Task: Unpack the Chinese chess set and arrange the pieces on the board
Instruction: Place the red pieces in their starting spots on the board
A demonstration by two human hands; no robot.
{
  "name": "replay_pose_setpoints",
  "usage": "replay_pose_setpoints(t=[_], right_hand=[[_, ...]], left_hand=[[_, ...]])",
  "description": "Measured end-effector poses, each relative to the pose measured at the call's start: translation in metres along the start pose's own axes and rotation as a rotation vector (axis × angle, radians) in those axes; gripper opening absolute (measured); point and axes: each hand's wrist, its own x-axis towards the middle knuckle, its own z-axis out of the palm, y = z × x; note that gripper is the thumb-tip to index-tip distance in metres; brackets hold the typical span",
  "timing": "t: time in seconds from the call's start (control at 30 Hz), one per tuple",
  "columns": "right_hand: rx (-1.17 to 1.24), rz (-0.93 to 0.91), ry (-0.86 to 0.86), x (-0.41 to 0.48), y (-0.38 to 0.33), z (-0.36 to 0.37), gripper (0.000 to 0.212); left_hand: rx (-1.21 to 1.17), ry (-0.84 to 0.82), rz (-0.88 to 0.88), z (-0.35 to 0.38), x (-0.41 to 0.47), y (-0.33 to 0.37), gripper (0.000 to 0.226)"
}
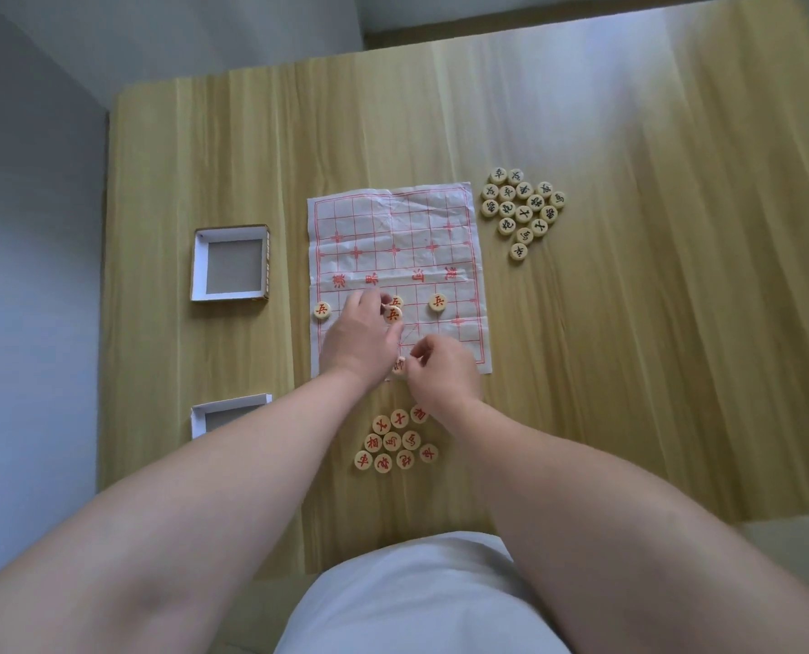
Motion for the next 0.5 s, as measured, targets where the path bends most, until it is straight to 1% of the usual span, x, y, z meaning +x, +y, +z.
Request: replay_pose_setpoints(t=[0.03, 0.07, 0.13, 0.27, 0.37, 0.5], right_hand=[[-0.014, -0.009, 0.001, -0.003, 0.001, 0.001, 0.004], [-0.001, 0.018, 0.033, 0.000, 0.010, -0.009, 0.005], [-0.011, 0.052, 0.058, -0.002, 0.014, -0.012, 0.007], [0.012, 0.183, 0.149, -0.002, 0.036, -0.029, 0.006], [-0.012, 0.237, 0.172, 0.000, 0.053, -0.039, 0.007], [-0.034, 0.229, 0.172, 0.002, 0.061, -0.045, 0.012]], left_hand=[[0.003, 0.001, 0.017, -0.001, 0.003, 0.002, 0.028], [0.021, -0.017, 0.072, 0.005, 0.013, 0.018, 0.028], [0.069, -0.029, 0.129, 0.007, 0.023, 0.026, 0.027], [0.151, -0.108, 0.205, 0.022, 0.044, 0.051, 0.030], [0.173, -0.159, 0.227, 0.033, 0.056, 0.067, 0.029], [0.199, -0.195, 0.231, 0.047, 0.068, 0.075, 0.029]])
